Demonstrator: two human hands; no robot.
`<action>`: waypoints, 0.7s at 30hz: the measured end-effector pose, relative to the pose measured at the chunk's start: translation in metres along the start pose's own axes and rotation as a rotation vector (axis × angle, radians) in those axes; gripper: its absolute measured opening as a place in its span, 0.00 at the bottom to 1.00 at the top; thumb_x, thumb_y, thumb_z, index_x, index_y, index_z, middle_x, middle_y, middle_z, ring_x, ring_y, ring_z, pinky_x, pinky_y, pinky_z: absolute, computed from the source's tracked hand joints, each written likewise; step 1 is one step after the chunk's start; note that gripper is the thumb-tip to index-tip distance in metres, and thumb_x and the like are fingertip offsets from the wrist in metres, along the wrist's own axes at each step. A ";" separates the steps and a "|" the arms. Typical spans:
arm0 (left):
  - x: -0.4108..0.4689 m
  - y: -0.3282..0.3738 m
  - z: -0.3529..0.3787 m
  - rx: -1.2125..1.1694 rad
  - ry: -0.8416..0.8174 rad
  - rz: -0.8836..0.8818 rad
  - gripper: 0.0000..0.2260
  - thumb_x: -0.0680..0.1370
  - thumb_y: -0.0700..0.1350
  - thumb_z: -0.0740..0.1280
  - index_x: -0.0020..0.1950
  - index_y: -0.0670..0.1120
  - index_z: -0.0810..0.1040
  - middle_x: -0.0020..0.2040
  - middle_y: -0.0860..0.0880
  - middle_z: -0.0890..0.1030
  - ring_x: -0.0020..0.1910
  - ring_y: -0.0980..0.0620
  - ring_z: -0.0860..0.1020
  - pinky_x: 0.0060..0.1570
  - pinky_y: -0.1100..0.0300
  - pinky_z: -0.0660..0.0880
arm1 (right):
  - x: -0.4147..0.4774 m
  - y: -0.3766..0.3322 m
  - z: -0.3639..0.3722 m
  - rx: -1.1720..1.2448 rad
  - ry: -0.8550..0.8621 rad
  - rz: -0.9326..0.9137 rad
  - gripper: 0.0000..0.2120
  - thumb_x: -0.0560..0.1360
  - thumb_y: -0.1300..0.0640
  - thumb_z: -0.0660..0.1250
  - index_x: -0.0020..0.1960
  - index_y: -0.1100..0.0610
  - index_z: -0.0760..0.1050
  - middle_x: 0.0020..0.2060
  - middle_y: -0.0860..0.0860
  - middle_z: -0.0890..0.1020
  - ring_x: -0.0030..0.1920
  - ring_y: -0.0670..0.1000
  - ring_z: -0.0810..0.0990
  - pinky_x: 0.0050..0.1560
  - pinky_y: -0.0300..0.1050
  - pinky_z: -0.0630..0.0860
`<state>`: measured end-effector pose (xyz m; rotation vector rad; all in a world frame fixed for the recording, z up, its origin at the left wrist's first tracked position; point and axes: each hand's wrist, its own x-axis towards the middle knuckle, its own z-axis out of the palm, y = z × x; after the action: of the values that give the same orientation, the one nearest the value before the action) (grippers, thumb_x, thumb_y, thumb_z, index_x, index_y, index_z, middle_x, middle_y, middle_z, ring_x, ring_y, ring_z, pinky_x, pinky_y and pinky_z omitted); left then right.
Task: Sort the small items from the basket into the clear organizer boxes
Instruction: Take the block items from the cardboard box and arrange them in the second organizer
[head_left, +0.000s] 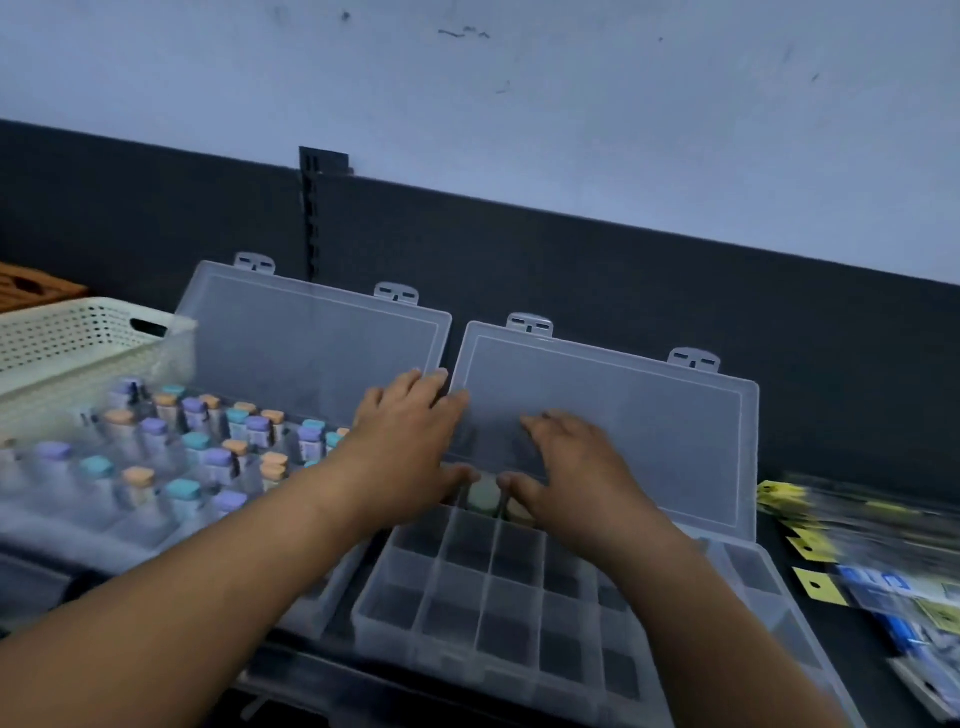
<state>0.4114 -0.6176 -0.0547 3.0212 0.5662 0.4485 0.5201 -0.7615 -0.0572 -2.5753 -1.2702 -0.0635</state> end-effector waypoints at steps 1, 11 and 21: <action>-0.005 -0.009 -0.005 0.021 0.014 -0.025 0.35 0.76 0.62 0.62 0.77 0.52 0.51 0.79 0.48 0.48 0.77 0.46 0.46 0.73 0.48 0.49 | 0.001 -0.009 0.001 -0.015 0.004 -0.013 0.35 0.77 0.40 0.62 0.78 0.49 0.53 0.77 0.51 0.55 0.77 0.54 0.52 0.76 0.52 0.53; -0.103 -0.126 -0.054 0.140 0.115 -0.240 0.37 0.76 0.65 0.58 0.78 0.53 0.44 0.79 0.49 0.43 0.77 0.48 0.42 0.74 0.47 0.46 | 0.014 -0.153 0.027 0.024 0.079 -0.248 0.36 0.77 0.39 0.61 0.78 0.47 0.51 0.78 0.50 0.52 0.78 0.53 0.49 0.76 0.53 0.51; -0.241 -0.266 -0.113 0.213 0.106 -0.392 0.38 0.75 0.65 0.59 0.78 0.53 0.46 0.79 0.48 0.46 0.77 0.47 0.44 0.74 0.47 0.45 | -0.006 -0.337 0.069 0.115 0.070 -0.406 0.35 0.75 0.41 0.65 0.77 0.48 0.56 0.78 0.50 0.55 0.77 0.53 0.51 0.75 0.51 0.51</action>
<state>0.0709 -0.4578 -0.0359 2.9743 1.2560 0.5556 0.2468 -0.5531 -0.0506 -2.1653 -1.6950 -0.1523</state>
